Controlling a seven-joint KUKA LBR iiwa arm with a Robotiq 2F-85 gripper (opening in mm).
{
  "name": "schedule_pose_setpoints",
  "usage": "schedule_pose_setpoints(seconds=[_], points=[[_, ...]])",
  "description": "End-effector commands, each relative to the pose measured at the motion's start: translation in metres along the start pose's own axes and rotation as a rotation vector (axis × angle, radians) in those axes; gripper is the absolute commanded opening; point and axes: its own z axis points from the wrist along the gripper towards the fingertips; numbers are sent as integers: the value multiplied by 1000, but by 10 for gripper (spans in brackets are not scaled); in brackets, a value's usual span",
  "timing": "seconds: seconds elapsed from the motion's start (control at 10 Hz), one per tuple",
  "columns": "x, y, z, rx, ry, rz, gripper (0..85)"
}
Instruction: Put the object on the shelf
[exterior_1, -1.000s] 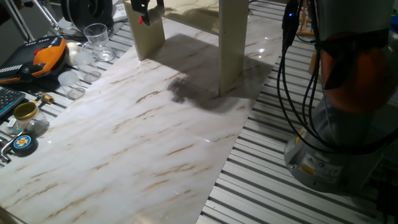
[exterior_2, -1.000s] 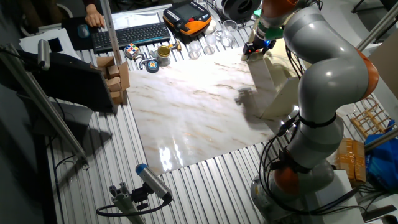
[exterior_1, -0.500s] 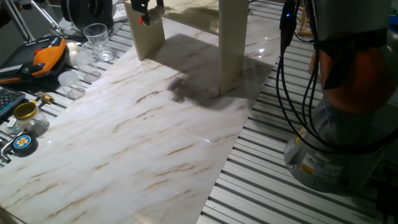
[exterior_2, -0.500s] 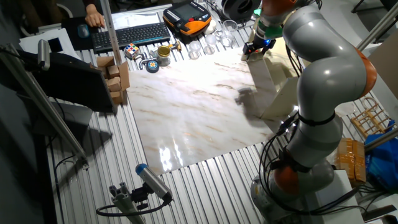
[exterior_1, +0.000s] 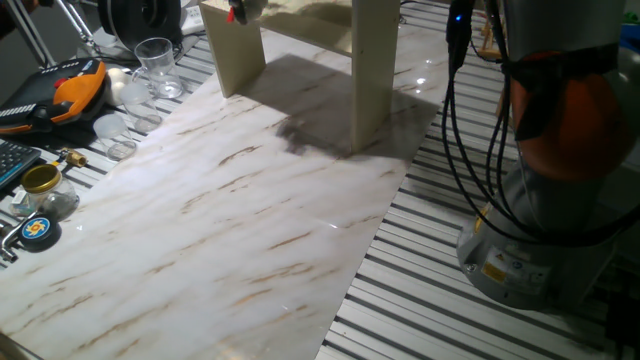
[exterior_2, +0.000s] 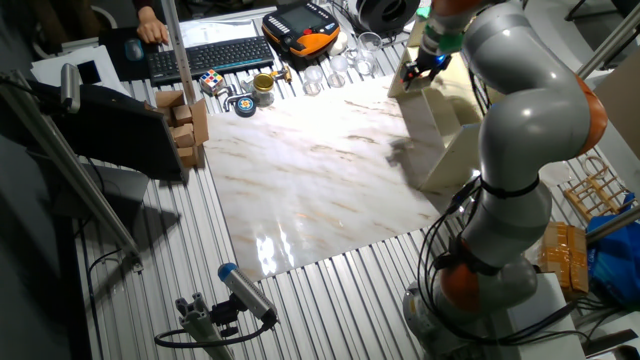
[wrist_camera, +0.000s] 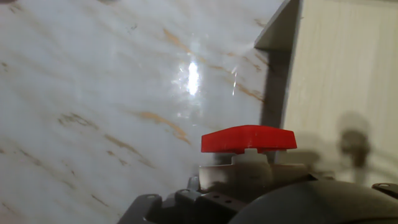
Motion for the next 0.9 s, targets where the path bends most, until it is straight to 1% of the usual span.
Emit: schedule_pose_setpoints(seconds=[0.0, 0.4, 0.6, 0.8], points=[[0, -4, 3, 2, 0, -4, 0], [2, -27, 9, 1, -7, -28, 0], [3, -36, 14, -1, -8, -30, 0], [5, -49, 16, -14, -10, -29, 0]])
